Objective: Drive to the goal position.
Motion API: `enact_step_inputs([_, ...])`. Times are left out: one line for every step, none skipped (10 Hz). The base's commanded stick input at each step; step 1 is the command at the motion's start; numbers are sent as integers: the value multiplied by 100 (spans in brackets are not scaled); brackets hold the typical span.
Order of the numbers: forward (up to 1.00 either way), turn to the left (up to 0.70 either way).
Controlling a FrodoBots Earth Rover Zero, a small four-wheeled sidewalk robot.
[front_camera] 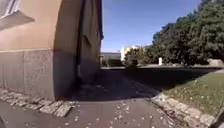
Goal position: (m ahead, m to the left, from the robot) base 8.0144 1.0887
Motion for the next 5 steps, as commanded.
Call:
enact_step_inputs([70, 0])
enact_step_inputs([70, 0])
enact_step_inputs([70, 0])
enact_step_inputs([70, 1])
enact_step_inputs([70, 4])
